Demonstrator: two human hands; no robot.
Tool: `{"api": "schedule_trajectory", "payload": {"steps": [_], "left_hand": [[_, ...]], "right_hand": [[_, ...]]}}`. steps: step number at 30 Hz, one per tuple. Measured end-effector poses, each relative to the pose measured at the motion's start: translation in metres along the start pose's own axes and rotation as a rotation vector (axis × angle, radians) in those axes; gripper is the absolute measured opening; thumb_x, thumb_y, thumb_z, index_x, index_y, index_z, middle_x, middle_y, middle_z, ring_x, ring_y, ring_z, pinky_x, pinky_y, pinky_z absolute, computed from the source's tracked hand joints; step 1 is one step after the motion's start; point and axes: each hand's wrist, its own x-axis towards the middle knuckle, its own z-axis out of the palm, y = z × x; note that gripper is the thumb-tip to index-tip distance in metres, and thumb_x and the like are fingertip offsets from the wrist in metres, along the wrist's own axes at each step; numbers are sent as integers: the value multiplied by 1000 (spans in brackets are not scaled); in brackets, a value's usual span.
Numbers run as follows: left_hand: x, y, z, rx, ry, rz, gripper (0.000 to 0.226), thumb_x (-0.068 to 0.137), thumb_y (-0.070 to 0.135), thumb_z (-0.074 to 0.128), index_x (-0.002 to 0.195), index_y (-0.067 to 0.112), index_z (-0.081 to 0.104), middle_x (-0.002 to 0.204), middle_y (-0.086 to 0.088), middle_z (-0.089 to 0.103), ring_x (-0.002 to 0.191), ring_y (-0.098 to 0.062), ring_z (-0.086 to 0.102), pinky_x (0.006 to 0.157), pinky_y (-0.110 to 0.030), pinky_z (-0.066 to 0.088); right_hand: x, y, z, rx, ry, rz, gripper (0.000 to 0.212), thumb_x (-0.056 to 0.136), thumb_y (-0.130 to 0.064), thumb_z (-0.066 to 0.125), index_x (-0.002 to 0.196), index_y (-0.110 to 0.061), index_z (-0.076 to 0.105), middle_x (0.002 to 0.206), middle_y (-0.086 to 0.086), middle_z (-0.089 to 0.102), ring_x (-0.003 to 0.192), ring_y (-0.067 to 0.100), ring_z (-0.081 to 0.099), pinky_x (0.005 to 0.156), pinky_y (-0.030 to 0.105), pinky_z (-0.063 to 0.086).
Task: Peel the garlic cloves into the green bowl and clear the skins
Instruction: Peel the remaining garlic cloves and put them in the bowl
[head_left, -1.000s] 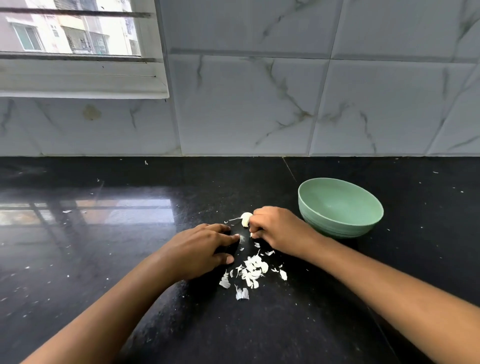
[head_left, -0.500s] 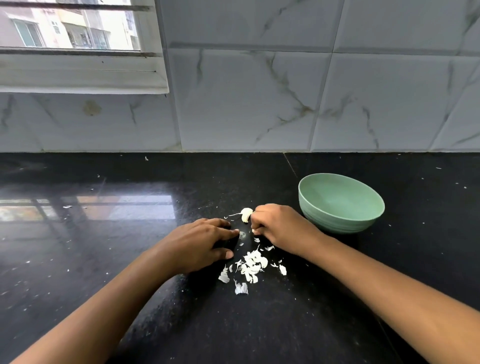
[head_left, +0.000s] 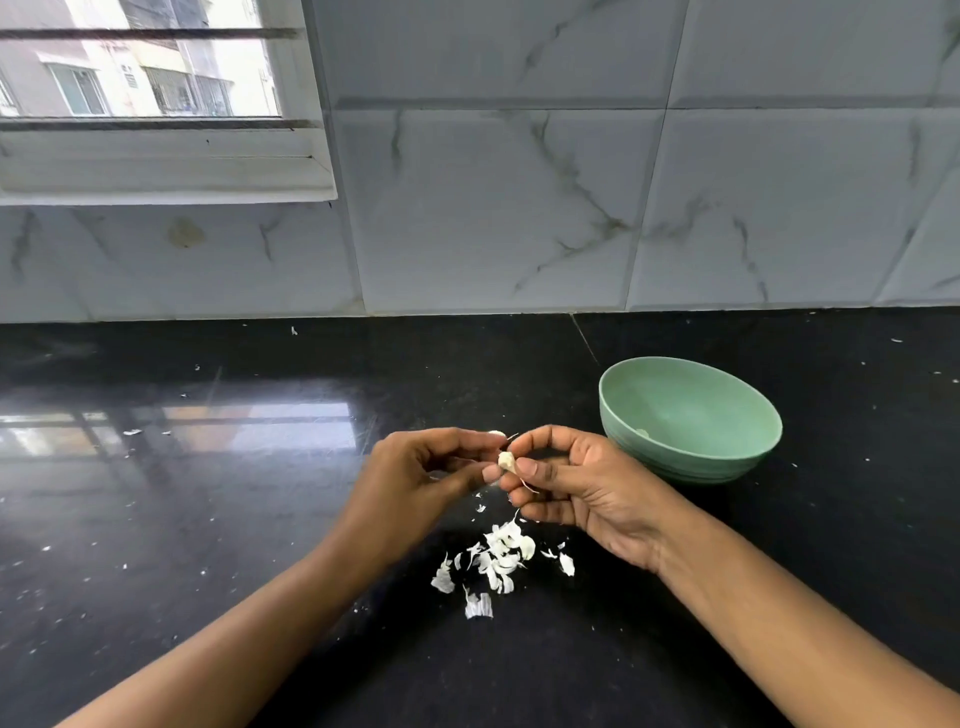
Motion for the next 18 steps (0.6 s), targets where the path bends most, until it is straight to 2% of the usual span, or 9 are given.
{"api": "schedule_trajectory", "payload": {"steps": [3, 5, 7, 13, 18], "left_hand": [[-3, 3, 5, -132, 11, 7, 21, 70, 29, 70, 90, 30, 77, 81, 6, 75, 73, -6, 68, 67, -25, 56], [-3, 4, 7, -209, 7, -10, 22, 68, 29, 71, 89, 32, 77, 79, -6, 75, 69, -17, 64, 67, -41, 55], [-4, 7, 9, -267, 11, -18, 25, 67, 27, 72, 91, 31, 76, 80, -14, 73, 68, -26, 60, 67, -49, 54], [-6, 7, 10, -253, 34, -4, 24, 68, 22, 72, 90, 28, 76, 79, -3, 75, 69, -22, 68, 67, -38, 57], [-7, 6, 10, -219, 64, -8, 20, 68, 22, 74, 86, 29, 76, 74, -2, 75, 67, -21, 71, 64, -28, 58]], "right_hand": [[-1, 0, 2, 39, -28, -14, 17, 72, -8, 66, 86, -8, 58, 80, 14, 71, 59, 13, 65, 55, 22, 56], [-2, 0, 0, 40, -40, -17, 15, 73, -9, 66, 85, -9, 58, 77, 11, 70, 59, 12, 64, 55, 22, 56], [-3, -1, 1, 36, -42, -21, 15, 72, -10, 66, 85, -9, 59, 74, 10, 68, 58, 11, 63, 54, 23, 56], [-4, -1, 1, -23, -38, -53, 15, 73, -12, 67, 85, -9, 59, 83, 15, 66, 63, 13, 63, 57, 25, 57], [-6, -1, 0, -305, 62, -175, 4, 84, -8, 66, 88, -8, 65, 87, 10, 68, 74, 11, 62, 61, 27, 55]]}}
